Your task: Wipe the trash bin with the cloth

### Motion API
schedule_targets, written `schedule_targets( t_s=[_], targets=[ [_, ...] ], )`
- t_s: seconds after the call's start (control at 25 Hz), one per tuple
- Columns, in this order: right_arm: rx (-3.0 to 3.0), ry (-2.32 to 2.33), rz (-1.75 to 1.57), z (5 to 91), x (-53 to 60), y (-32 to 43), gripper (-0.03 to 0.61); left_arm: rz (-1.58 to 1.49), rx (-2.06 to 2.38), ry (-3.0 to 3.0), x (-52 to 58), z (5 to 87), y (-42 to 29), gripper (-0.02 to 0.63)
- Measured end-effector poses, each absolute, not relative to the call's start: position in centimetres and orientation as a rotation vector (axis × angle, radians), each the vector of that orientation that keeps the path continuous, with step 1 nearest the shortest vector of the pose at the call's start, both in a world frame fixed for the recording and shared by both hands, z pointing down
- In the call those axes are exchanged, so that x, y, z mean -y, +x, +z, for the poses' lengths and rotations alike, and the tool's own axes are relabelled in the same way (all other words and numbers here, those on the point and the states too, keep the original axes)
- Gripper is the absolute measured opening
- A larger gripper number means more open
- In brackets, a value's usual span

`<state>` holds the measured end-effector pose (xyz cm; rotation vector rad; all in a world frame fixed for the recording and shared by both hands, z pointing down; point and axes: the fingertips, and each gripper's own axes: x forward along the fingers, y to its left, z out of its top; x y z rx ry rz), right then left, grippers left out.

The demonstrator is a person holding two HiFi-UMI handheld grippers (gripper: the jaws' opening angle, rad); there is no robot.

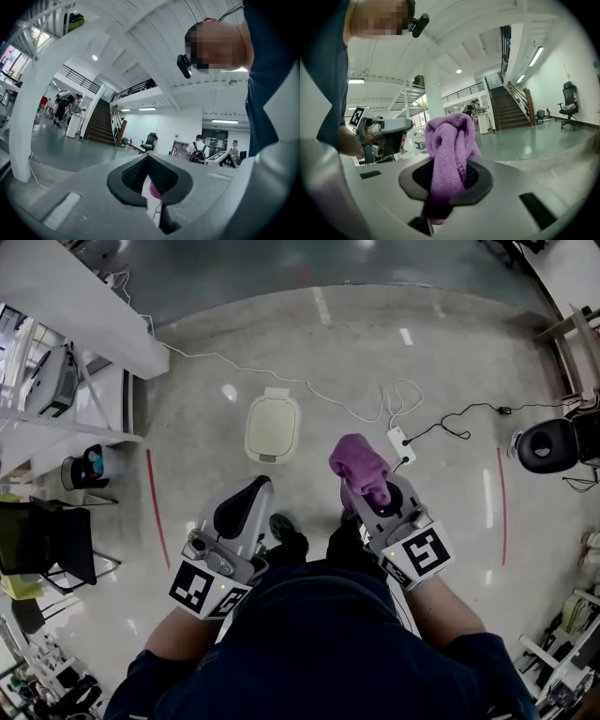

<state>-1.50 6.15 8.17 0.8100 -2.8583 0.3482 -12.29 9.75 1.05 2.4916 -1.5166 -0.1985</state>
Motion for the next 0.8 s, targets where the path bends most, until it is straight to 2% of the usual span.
schedule_targets(
  t_s=[0.32,0.8],
  targets=[
    [2.888,0.719,0.38,16.5,0.6,0.9,0.069,-0.19,1.616,2.397,-3.7,9.1,-9.6,-0.002],
    [2.884,0.856,0.436,35.3,9.2,4.1,0.069,-0.175,1.581,2.413,4.8,24.9,-6.2,-0.002]
  ],
)
